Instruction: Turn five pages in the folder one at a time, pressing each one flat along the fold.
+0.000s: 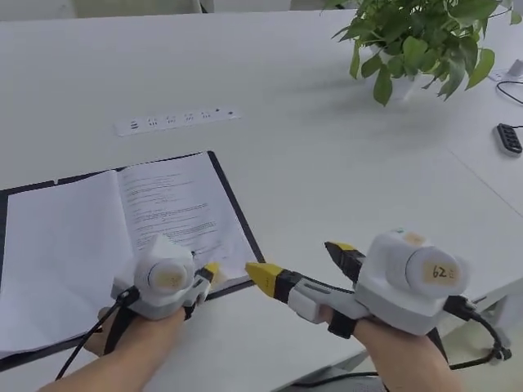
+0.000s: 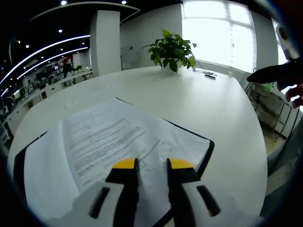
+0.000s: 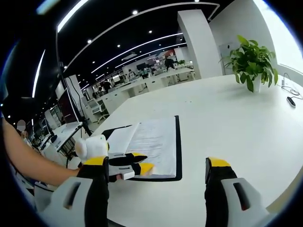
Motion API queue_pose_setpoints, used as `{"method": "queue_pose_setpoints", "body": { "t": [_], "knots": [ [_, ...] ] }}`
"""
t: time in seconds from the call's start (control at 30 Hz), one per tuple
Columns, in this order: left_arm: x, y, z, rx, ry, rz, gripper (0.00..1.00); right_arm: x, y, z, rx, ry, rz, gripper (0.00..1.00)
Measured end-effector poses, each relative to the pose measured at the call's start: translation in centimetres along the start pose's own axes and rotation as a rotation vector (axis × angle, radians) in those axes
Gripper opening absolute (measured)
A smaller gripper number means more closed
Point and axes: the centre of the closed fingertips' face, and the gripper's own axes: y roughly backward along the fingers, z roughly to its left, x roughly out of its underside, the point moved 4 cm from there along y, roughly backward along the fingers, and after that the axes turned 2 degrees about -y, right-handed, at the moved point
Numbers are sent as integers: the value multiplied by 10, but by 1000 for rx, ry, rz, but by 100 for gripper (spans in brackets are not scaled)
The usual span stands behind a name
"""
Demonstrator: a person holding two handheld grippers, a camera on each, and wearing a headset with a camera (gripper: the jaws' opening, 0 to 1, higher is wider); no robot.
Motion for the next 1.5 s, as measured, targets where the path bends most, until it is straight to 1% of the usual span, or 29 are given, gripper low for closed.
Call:
{"method": "queue_pose_setpoints", "body": {
  "t": [0.13,0.17,0.27,0.33,0.4,0.63,0.67,0.73,0.9,0.97,1.07,1.1,1.13,1.17,1.23,1.3,1.37,1.4,1.43,1.5],
  "knots": [
    [0,-1,2,-19,20,-2,19,2,-3,3,-9,2,7,83],
    [0,-1,2,-19,14,-2,19,2,-3,4,-12,2,9,83],
    [0,-2,5,-31,28,-3,16,3,-4,5,-16,0,11,83],
    [0,0,4,-34,22,-6,16,4,-4,6,-17,1,10,83],
    [0,0,5,-36,28,-9,16,5,-5,6,-20,0,13,83],
    [-1,0,6,-48,71,-18,14,6,-11,7,-33,0,15,81],
    [0,1,6,-51,89,-20,14,6,-12,7,-35,-2,16,81],
    [0,0,7,-49,91,-21,13,6,-14,8,-41,-4,17,81],
    [-1,1,7,-33,126,-31,14,7,-18,10,-54,3,28,80],
    [0,1,7,-23,123,-41,15,7,-19,10,-55,9,28,80],
    [-1,2,7,-19,126,-43,14,9,-21,9,-59,2,31,80],
    [-1,2,7,-18,132,-45,14,10,-23,8,-62,-1,34,79],
    [-1,2,8,-14,157,-50,14,11,-24,8,-65,-4,38,78],
    [0,2,8,-12,165,-53,14,11,-26,8,-67,-4,40,77],
    [0,2,9,-7,166,-53,13,13,-32,6,-74,0,42,73],
    [0,2,8,-3,176,-53,13,16,-40,5,-87,-4,52,68],
    [0,2,8,2,196,-54,13,20,-48,5,-113,-17,69,60],
    [0,2,9,4,198,-54,13,21,-52,5,-118,-20,67,57],
    [0,2,9,8,206,-53,12,22,-58,3,-122,-29,71,56],
    [0,2,9,14,217,-54,12,21,-65,3,-134,-31,64,53]
  ]
}}
